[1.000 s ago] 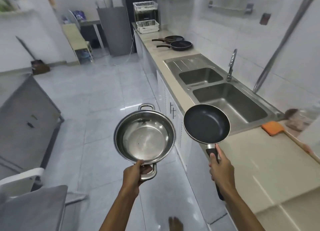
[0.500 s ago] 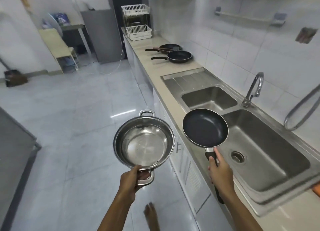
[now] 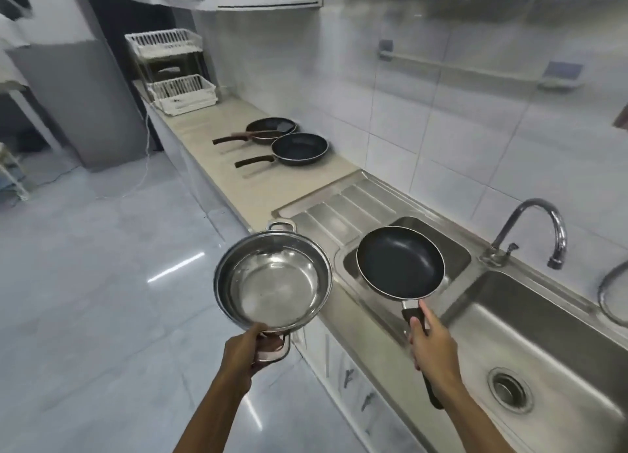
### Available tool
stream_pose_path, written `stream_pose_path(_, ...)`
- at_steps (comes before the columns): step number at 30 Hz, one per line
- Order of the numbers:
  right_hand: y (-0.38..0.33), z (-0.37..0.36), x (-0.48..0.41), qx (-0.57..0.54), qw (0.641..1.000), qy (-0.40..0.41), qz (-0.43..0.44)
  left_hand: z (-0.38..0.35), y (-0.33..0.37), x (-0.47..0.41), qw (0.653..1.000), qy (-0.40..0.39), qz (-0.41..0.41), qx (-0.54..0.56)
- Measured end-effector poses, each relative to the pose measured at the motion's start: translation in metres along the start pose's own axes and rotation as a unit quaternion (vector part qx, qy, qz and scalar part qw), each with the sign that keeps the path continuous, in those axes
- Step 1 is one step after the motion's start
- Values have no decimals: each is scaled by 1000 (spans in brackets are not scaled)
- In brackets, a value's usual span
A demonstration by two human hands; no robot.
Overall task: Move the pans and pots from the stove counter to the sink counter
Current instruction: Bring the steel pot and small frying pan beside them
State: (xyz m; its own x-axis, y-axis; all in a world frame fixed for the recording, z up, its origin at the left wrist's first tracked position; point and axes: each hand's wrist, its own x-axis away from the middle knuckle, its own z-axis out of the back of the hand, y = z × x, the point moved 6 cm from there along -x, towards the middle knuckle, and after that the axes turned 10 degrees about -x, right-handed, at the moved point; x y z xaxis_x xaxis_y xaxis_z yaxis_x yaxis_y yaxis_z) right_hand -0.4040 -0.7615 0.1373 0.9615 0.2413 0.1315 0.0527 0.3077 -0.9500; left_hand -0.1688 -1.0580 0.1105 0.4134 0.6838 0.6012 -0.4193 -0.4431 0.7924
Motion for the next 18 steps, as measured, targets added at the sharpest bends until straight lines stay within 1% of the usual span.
stream_pose_path(7, -13, -90, -126, -11, 998, 60, -4, -34, 113, -185, 996, -55, -14, -63)
stream_pose_path(10, -15, -127, -185, -20, 994, 101, -29, -59, 161, -259, 989, -99, -8, -110)
stream_pose_path(16, -33, -175, -260, -16, 983, 156, -99, -107, 247, -369, 967, -181, 1, -177)
stream_pose_path(18, -35, -185, -279, -4, 975, 191, -112, -126, 270, -400, 956, -214, 2, -203)
